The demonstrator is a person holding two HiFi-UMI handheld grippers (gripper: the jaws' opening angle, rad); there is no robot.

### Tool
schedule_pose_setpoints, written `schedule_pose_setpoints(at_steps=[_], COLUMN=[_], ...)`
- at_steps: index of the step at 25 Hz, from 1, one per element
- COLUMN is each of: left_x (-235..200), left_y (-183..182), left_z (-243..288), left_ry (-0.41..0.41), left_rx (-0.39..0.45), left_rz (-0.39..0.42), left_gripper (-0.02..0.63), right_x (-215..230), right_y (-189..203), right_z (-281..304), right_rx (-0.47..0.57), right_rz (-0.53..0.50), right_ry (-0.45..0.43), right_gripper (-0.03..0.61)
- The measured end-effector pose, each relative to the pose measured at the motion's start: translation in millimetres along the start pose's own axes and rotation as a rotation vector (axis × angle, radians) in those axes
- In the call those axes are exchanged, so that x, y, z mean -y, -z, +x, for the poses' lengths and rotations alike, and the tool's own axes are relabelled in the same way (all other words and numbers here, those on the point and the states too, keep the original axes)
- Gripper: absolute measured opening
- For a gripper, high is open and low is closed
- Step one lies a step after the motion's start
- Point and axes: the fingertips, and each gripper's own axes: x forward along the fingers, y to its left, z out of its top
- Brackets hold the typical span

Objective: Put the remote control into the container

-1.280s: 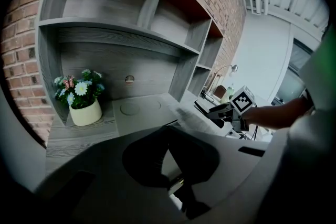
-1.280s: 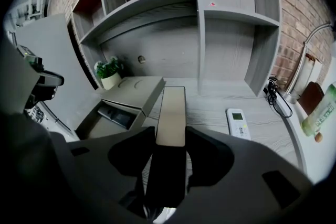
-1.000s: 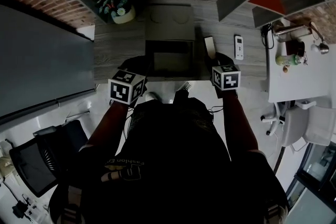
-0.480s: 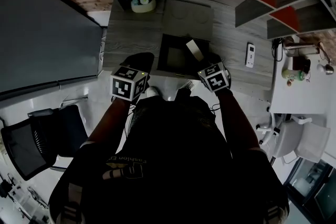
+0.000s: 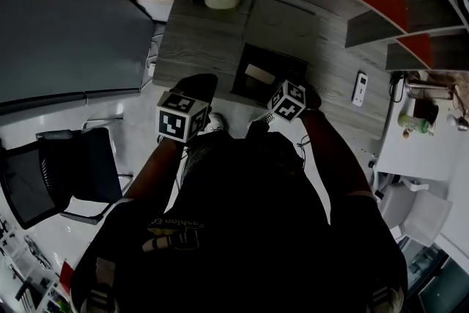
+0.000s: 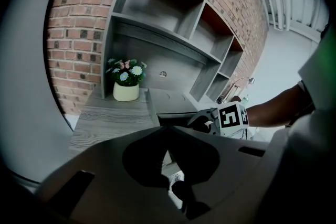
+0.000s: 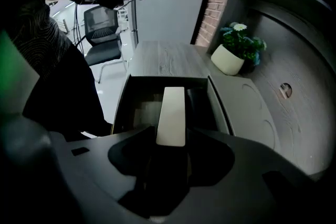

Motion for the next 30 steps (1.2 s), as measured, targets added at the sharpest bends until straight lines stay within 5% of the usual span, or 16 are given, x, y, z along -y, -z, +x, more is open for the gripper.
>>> schedule_pose_setpoints(at_steps=[9, 19, 24, 30], left_x=[-20, -2, 11, 34], left_y=[4, 1, -4, -18], left_z=[-17, -10, -4, 3], left_ry=[-0.067, -0.034, 0.004, 0.064], left_rx=[0.026, 0.010, 0.008, 0.029], left_rz=[-0.049, -0.004, 0.043, 0.098], left_gripper=[0.006, 0.006, 0.006, 0.006], right_x=[2, 7, 17, 25], right_y=[12, 12, 10, 5], right_z=[22, 6, -27, -98], right_rx=[-0.074, -0.018, 0.100, 0.407], right_rz=[-0.191, -0.104, 0.150, 0.736], right_ry=[-0.012, 0.050, 0.134, 0.141], right_gripper=[0.195, 0.195, 0.195, 0.193])
